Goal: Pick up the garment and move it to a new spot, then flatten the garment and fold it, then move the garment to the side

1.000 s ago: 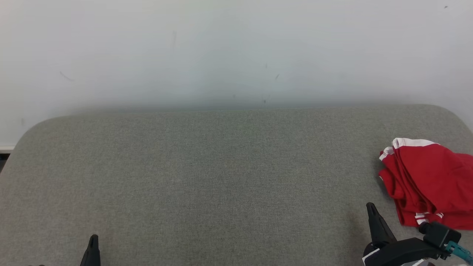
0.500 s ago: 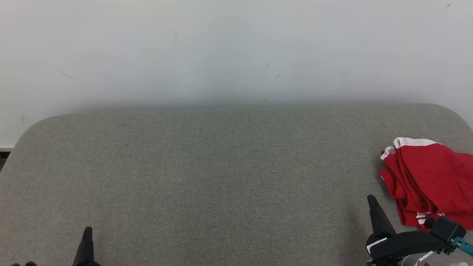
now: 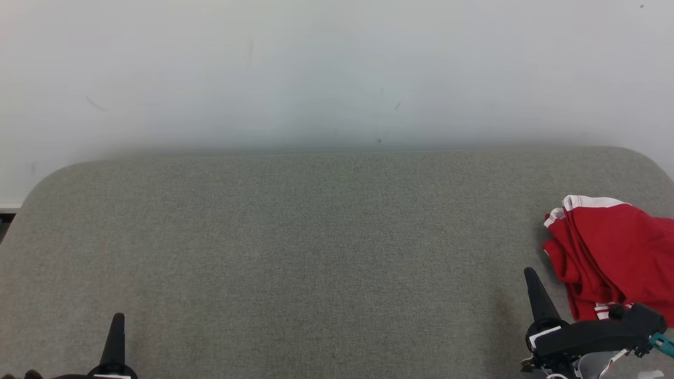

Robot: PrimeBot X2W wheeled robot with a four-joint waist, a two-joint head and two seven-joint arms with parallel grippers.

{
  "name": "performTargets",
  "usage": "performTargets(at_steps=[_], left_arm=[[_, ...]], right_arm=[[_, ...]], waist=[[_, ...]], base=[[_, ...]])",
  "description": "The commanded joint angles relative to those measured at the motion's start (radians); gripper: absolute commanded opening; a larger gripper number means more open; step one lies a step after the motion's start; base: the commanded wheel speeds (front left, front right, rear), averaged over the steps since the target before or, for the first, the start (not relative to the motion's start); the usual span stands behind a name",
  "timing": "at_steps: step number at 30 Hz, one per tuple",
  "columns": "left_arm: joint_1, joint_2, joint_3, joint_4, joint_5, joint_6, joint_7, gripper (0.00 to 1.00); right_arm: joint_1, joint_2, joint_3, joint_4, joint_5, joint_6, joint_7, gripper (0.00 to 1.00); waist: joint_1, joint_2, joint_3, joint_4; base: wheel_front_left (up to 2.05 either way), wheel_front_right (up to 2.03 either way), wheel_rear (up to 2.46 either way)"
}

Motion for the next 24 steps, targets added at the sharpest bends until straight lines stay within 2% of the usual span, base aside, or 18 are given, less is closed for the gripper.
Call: performTargets(at_steps=[1, 24], left_arm=[[-0.026, 0.001, 0.016, -0.011, -0.029, -0.006, 0.011, 0.0], [-0.055, -0.016, 0.077, -0.012, -0.208, -0.033, 0.074, 0.0]], right_arm=[[-0.027, -0.008, -0.002, -0.014, 0.037, -0.001, 0.007, 0.0], [-0.049, -0.01, -0.003, -0.028, 0.244, -0.001, 0.048, 0.0]], waist=[[-0.0001, 0.0, 0.001, 0.0], [-0.0001, 0.0, 0.008, 0.005]], base=[[0.0, 0.0, 0.0], [0.0, 0.0, 0.0]])
